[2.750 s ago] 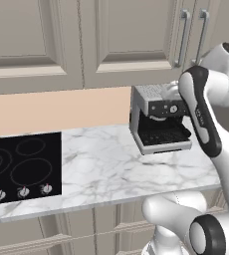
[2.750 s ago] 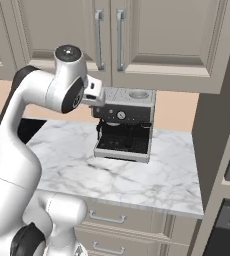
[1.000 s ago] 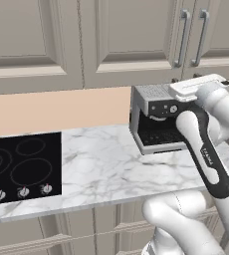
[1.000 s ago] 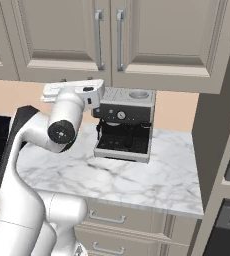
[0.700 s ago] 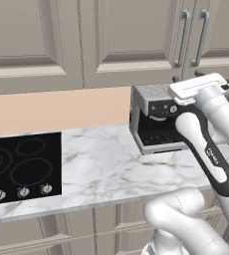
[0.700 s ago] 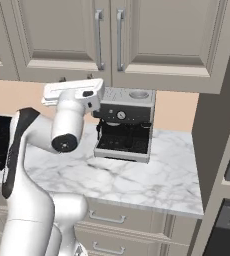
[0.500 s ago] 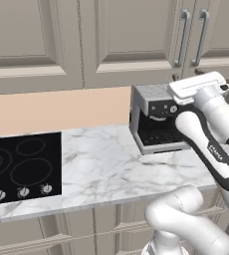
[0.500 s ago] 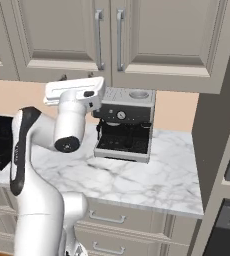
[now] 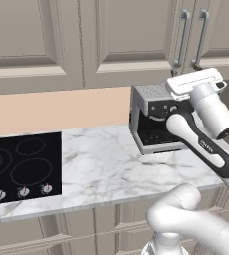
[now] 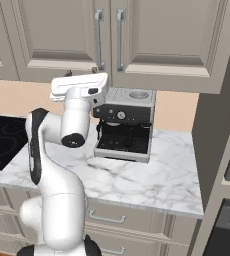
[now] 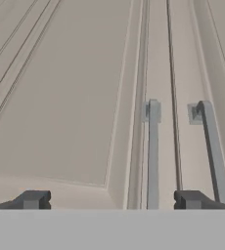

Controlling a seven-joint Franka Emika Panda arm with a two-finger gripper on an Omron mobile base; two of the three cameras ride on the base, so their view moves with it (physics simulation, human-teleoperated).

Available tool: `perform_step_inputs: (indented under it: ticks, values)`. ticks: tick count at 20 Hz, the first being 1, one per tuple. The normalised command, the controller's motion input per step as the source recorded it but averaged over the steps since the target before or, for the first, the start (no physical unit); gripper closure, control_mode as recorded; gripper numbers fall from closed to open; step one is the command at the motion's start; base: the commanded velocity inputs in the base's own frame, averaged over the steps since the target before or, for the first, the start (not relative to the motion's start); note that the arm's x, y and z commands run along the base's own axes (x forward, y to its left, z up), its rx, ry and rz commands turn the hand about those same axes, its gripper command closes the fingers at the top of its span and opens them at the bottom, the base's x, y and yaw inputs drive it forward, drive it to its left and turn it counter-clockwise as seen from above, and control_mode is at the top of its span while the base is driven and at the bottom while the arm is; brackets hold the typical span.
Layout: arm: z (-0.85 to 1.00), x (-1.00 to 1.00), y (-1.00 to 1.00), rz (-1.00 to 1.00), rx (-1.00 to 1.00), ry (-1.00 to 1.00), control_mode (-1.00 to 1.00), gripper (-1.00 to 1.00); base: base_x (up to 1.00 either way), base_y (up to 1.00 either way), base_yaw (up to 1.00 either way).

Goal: Open the cabinet directly in front. Then move the wine and the mug to the dining counter with the jar on it.

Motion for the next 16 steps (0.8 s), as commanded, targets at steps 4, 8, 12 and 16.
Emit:
perform_step_inputs:
  ticks: [4, 8, 12, 16]
  values:
    - [0.41, 0.06, -0.06, -0.04, 0.0, 0.02, -1.0, -1.0, 0.0, 0.0, 0.0]
    - [0.37, 0.09, 0.0, -0.05, 0.0, 0.05, -1.0, -1.0, 0.0, 0.0, 0.0]
    - [0.16, 0.18, 0.0, -0.03, 0.0, 0.09, -1.0, -1.0, 0.0, 0.0, 0.0]
    - [0.0, 0.17, 0.0, 0.0, 0.0, 0.06, -1.0, -1.0, 0.0, 0.0, 0.0]
